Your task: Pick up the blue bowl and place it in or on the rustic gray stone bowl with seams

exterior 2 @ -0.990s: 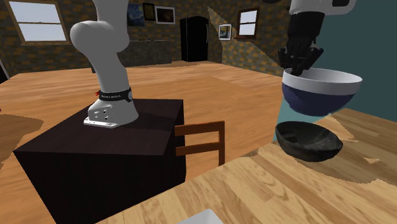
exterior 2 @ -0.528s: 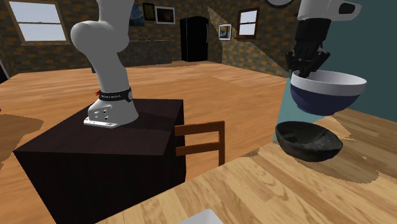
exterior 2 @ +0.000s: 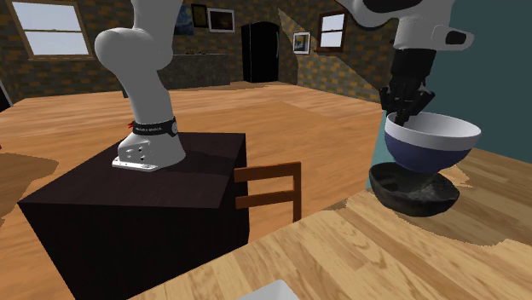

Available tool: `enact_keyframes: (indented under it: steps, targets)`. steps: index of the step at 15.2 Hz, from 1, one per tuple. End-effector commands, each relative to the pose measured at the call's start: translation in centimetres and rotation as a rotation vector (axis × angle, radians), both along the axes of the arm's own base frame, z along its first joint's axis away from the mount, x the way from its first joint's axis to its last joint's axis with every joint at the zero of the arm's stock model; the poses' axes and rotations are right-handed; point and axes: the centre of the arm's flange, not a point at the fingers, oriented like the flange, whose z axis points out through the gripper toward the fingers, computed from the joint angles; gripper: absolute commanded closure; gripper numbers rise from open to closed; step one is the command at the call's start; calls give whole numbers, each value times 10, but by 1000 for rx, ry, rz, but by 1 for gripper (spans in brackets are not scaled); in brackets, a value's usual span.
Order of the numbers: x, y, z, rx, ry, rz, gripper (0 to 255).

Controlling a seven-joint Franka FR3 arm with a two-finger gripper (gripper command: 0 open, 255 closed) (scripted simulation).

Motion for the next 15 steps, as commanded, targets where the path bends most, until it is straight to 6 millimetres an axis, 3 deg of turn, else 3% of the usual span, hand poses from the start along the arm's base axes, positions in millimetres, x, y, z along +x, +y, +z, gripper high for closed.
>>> enact_keyframes:
  steps: [1,6,13,14,15]
  targets:
    - [0,0,-11,0,-1,0,255]
    - [0,0,-36,0,-1,0,255]
    - [0,0,-36,0,-1,0,255]
    - [0,0,-36,0,-1,0,0]
    - [0,0,-36,0,-1,0,0]
